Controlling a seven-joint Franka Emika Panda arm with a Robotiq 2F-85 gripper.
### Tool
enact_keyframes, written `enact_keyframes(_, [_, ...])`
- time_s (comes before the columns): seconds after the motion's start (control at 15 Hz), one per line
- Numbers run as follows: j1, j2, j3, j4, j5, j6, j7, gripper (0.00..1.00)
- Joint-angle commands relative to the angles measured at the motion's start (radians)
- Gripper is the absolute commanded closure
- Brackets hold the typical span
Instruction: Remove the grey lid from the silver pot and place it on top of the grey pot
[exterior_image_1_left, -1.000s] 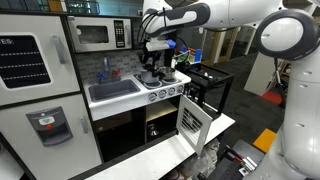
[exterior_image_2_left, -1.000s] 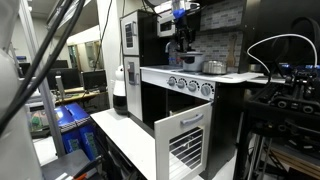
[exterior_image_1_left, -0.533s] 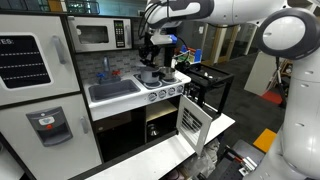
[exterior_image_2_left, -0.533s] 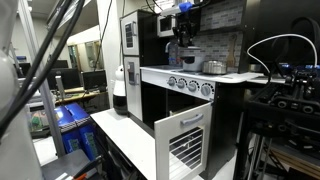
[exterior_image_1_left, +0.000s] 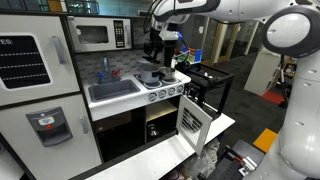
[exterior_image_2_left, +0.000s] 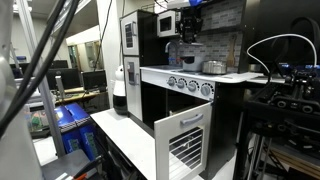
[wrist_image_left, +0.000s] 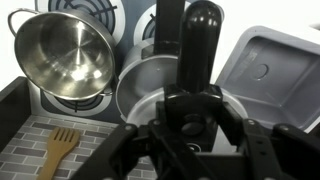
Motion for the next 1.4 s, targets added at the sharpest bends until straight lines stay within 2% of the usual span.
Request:
enact_keyframes(0.0, [-0.021,-0.036,0.007,-0.057,0.017,-0.004,-0.04,0.7])
enact_keyframes(1.33, [-0.02,-0.027,-0.003,-0.149,-0.093,0.105,-0.056,0.7])
